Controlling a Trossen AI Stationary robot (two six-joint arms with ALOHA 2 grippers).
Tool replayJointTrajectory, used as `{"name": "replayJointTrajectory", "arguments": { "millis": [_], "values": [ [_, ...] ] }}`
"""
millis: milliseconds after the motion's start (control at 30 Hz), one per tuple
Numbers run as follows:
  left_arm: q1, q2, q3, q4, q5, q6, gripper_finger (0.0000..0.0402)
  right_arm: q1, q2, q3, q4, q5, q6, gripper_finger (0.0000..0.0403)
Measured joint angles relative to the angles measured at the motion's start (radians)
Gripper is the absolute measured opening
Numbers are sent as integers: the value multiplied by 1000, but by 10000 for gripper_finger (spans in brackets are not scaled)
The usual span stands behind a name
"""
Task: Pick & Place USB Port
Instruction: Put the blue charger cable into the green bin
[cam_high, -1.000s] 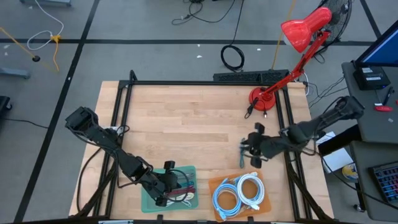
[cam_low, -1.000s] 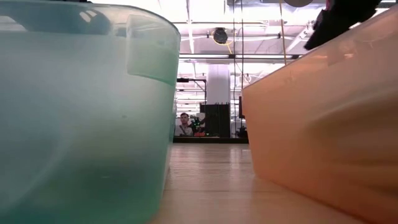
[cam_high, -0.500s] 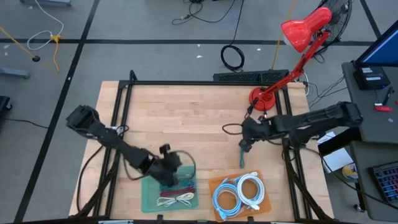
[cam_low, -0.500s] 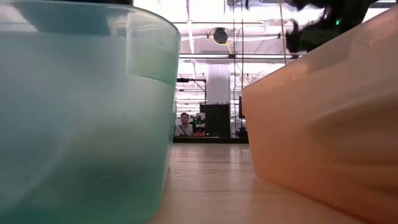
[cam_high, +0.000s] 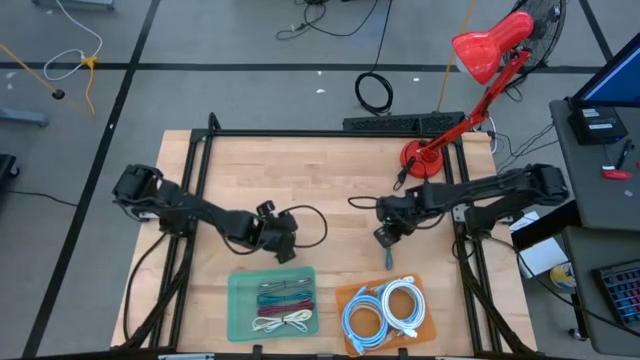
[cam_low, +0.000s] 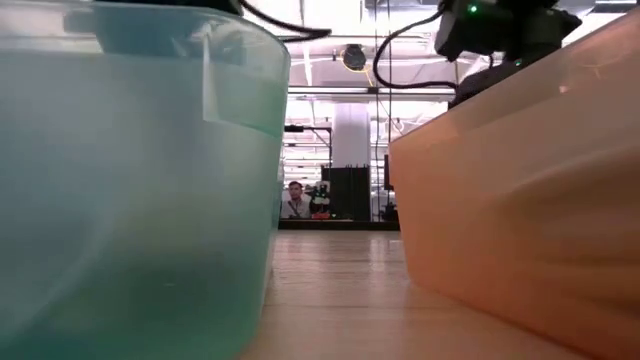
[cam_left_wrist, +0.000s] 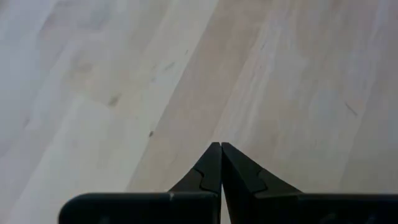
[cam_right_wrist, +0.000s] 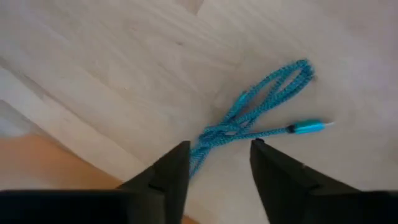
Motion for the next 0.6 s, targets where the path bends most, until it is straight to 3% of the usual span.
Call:
{"name": "replayJointTrajectory", "arguments": {
  "millis": [300, 600],
  "values": [
    [60, 0, -171, 269, 135, 101, 7, 18, 74, 0, -13, -75, 131, 243],
    [69, 0, -176, 321, 165, 158, 7, 35, 164, 0, 6, 41, 124, 217]
  ]
}}
